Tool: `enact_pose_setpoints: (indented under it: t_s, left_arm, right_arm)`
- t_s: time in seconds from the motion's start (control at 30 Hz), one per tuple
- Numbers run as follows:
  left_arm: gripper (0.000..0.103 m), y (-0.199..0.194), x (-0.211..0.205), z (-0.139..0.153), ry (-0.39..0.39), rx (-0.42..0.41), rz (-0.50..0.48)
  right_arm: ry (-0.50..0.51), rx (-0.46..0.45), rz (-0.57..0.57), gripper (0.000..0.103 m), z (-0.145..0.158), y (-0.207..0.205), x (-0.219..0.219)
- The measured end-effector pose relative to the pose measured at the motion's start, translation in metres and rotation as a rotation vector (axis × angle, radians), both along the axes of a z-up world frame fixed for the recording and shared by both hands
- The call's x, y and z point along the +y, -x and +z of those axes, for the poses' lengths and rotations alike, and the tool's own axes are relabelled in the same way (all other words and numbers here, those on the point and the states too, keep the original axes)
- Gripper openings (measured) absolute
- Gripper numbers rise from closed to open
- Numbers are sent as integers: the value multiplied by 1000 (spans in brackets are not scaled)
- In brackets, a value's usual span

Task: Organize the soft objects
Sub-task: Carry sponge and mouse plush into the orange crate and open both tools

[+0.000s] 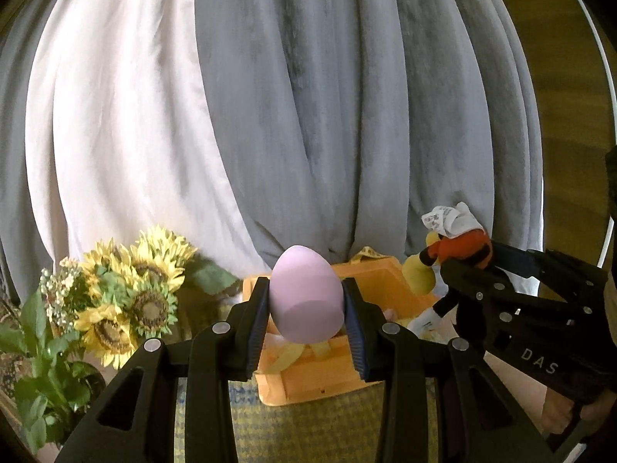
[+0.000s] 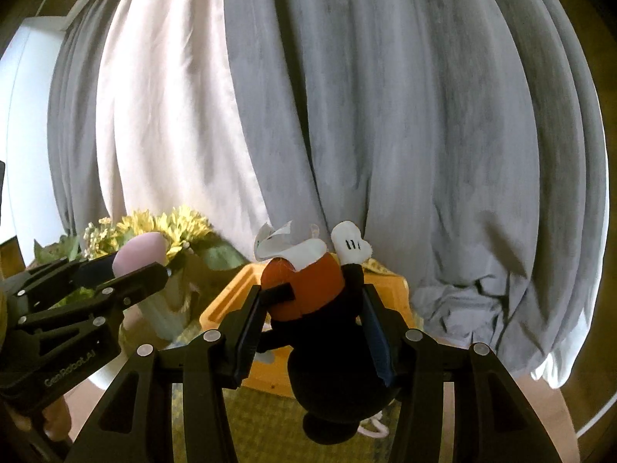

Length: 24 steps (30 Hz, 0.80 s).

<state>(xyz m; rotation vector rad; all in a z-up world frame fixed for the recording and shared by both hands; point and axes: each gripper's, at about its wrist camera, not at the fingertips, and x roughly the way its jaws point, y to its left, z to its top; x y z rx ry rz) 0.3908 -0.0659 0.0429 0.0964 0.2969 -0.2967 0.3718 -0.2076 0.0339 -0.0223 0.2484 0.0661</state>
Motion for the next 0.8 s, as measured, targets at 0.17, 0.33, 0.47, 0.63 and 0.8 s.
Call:
enact_pose_setpoints:
  t_s: [0.17, 0.33, 0.47, 0.63, 0.8]
  left_arm:
    - [36, -12, -1, 7, 5, -16, -1]
    - [36, -23, -4, 14, 2, -35, 2]
    - [36, -35, -7, 18, -7, -47, 8]
    - [36, -54, -10, 19, -20, -40, 12]
    - [36, -78, -16, 14, -40, -20, 13]
  right_arm:
    - [8, -28, -4, 50, 9, -10, -2]
    - [17, -47, -2, 50, 16, -23, -4]
    - [37, -48, 1, 50, 21, -35, -4]
    - [77, -55, 6, 50, 24, -50, -3]
    - [104, -30, 18, 51, 22, -77, -5]
